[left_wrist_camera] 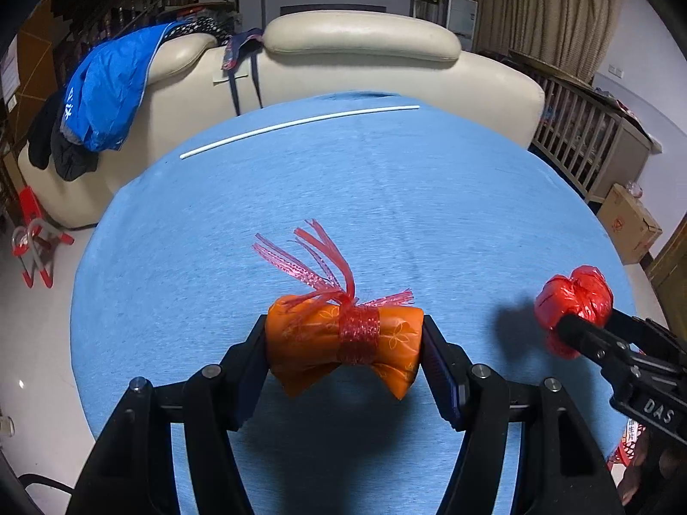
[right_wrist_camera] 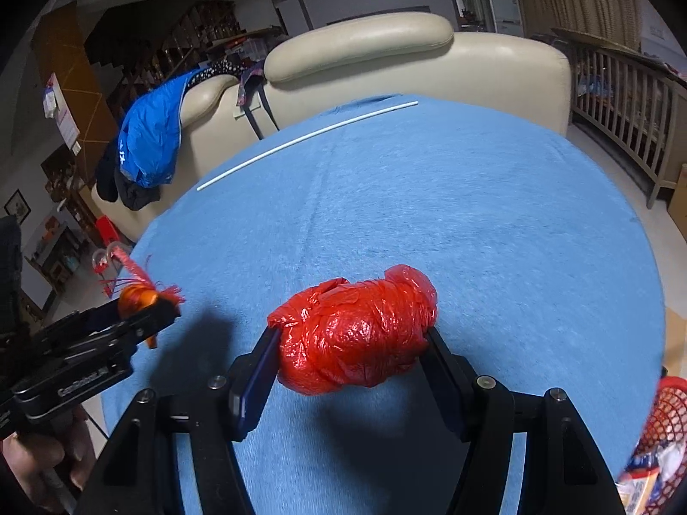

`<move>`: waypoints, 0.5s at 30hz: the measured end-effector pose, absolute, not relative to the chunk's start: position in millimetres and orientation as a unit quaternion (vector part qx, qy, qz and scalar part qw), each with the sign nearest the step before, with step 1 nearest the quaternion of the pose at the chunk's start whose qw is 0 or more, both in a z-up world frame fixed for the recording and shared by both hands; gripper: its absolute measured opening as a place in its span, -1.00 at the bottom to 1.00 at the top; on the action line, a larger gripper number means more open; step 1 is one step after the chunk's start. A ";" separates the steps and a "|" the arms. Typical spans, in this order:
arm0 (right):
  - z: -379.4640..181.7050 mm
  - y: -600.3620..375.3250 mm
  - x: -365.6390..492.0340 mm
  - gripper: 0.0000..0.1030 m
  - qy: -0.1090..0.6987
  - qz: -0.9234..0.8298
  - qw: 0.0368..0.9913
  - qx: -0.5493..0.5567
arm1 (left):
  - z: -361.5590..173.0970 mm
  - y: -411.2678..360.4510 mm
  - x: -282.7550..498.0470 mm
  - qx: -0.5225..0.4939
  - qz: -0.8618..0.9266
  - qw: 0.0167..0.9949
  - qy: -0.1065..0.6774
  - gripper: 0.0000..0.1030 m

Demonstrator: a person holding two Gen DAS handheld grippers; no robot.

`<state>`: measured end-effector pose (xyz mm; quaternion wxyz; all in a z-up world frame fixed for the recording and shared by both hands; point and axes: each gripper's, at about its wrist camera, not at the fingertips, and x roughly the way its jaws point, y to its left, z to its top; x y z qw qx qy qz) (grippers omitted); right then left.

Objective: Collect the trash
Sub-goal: 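Grasp the red plastic bag with the right tool while the left tool grasps the orange mesh bundle, then carry the red bag in the right tool and orange bundle in the left tool to the wastebasket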

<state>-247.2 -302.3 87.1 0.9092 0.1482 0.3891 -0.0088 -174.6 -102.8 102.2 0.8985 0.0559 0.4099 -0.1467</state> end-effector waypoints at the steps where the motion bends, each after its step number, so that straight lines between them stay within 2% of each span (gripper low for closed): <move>1: 88.6 -303.5 -251.8 0.32 0.387 -0.009 0.910 0.150 | 102.9 -105.2 -175.9 0.058 -0.148 0.899 0.409 0.31; 15: 91.6 -306.9 -274.8 0.32 0.378 -0.010 0.911 0.165 | 106.3 -117.2 -184.2 0.075 -0.153 0.899 0.403 0.31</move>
